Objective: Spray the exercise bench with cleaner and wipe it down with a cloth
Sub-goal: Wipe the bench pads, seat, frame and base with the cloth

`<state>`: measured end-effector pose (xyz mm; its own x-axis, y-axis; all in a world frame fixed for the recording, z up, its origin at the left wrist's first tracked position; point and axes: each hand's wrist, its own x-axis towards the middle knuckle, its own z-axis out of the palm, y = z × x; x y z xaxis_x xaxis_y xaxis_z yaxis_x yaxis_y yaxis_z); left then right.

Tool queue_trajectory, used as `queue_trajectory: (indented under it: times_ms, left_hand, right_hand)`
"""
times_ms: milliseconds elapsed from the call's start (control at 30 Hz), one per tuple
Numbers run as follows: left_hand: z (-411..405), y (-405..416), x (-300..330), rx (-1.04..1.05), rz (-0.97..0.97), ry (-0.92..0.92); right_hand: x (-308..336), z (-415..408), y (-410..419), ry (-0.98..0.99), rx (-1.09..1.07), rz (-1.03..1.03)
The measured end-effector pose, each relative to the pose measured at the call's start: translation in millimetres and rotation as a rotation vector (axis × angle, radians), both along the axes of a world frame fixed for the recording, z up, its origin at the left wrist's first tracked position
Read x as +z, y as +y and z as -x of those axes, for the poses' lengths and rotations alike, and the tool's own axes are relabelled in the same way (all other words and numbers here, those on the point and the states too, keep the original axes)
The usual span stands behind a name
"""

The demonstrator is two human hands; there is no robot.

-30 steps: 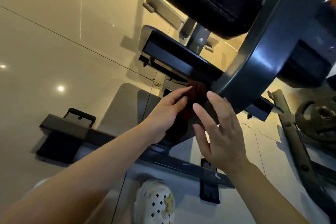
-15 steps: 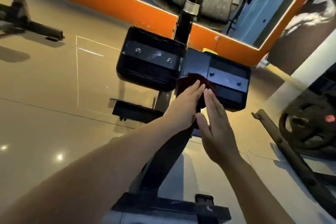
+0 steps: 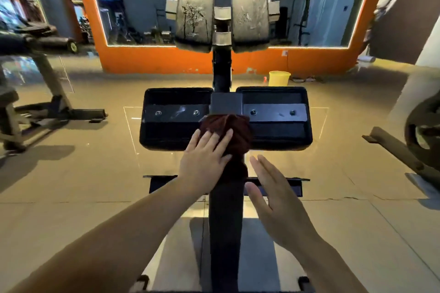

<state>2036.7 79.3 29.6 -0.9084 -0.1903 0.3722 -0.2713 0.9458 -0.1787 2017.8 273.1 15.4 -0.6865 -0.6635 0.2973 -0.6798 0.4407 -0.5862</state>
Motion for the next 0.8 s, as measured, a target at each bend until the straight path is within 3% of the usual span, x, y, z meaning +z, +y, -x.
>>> queue_trajectory:
  times_ms: [133,333,567,800]
  left_hand:
    - [50,-13,43,0.109,-0.086,0.053]
    - [79,-23,58,0.051,-0.148,0.176]
    - [20,-11,-11,-0.108,-0.166,0.206]
    - [-29,29,-69,-0.071,-0.206,0.181]
  right_hand:
    - [-1,5,-13,0.005,-0.057,-0.025]
    - [-19,7,-23,0.014,-0.048,-0.112]
    - [-38,-7,-11,-0.08,-0.138,-0.113]
    - [-43,-35,-6,-0.051,-0.1,-0.168]
